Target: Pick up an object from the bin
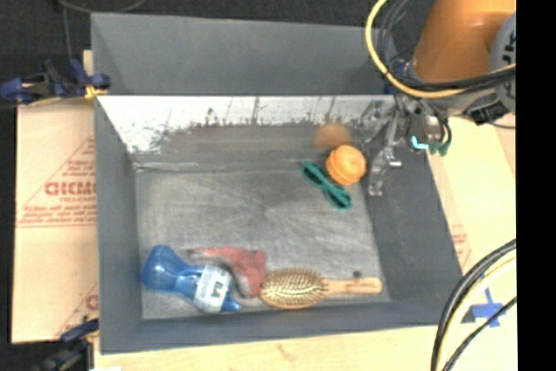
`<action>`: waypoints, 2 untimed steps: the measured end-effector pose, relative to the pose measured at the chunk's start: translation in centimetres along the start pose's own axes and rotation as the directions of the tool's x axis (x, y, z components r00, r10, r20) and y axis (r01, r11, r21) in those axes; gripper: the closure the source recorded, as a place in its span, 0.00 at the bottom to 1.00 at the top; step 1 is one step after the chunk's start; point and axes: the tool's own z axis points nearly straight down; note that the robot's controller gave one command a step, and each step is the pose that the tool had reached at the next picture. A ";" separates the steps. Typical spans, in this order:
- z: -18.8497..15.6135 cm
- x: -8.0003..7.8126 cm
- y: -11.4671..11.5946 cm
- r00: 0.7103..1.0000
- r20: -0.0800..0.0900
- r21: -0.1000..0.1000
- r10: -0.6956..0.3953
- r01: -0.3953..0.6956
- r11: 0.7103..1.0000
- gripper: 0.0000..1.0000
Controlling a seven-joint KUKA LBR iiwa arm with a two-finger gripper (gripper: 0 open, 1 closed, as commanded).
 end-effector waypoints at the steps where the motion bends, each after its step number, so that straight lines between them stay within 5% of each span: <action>1: -0.5 -0.2 0.0 1.000 0.008 0.001 -0.002 0.001 1.000 0.00; 2: 0.0 -0.3 0.0 1.000 0.015 0.002 -0.003 0.003 1.000 0.00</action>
Offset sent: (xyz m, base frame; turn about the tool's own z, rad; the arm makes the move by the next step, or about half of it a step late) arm 0.0053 0.0026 -0.1365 -0.0019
